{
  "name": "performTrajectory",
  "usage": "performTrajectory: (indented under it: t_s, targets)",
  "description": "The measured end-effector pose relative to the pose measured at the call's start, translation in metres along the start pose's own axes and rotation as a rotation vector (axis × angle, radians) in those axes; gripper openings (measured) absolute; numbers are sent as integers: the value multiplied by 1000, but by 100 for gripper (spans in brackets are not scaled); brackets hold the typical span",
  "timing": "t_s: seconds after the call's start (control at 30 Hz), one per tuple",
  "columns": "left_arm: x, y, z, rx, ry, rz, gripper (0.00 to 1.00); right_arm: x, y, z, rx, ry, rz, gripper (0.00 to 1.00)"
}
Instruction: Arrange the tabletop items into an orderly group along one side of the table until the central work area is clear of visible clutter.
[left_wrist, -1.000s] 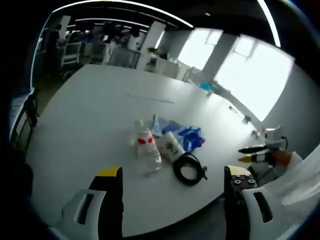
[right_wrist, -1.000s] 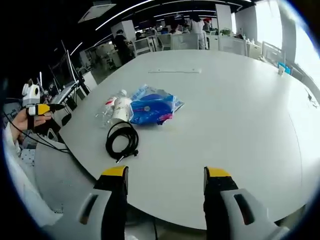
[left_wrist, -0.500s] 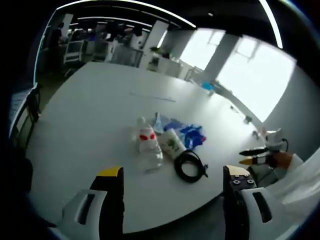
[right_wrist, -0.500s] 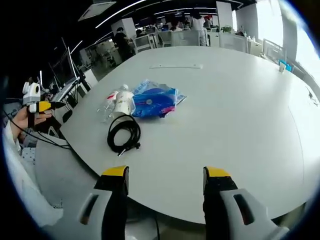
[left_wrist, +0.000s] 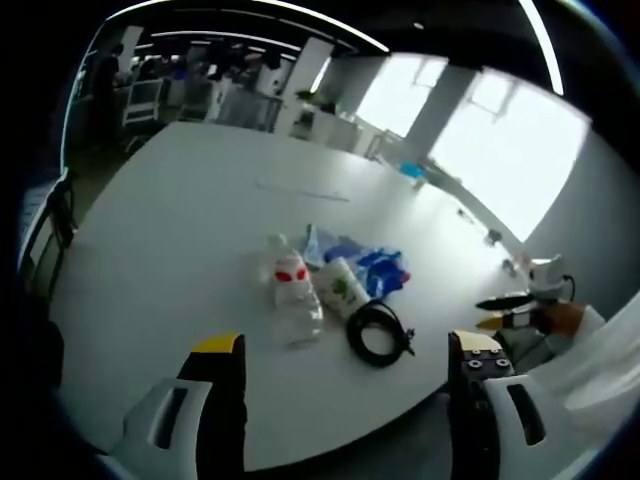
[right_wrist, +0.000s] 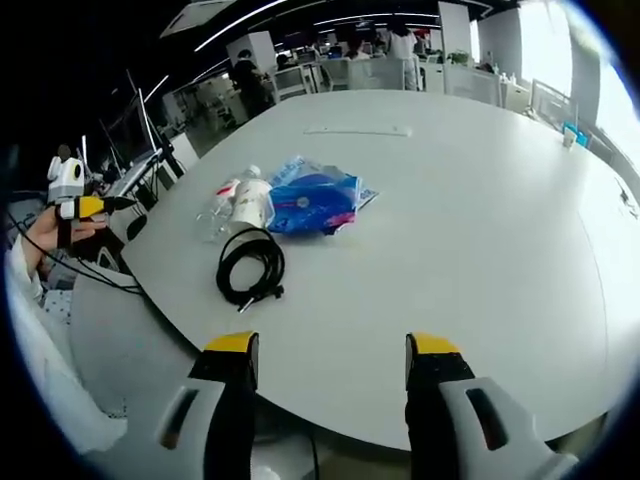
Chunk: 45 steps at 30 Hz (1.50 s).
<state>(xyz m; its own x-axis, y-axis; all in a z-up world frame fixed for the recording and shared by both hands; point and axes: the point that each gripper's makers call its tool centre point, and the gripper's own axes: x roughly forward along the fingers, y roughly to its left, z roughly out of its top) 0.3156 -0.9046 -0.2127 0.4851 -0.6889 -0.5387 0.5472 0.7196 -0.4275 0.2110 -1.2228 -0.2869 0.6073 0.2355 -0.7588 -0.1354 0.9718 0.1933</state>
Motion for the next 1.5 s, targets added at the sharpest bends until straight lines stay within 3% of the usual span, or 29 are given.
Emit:
performTrajectory:
  t_s: [0.77, 1.5]
  targets:
    - [-9, 7, -5, -19, 1, 14, 79, 0, 9, -7, -7, 16, 4, 57]
    - [-11, 2, -7, 65, 41, -60, 79, -9, 16, 2, -35, -22, -48, 57]
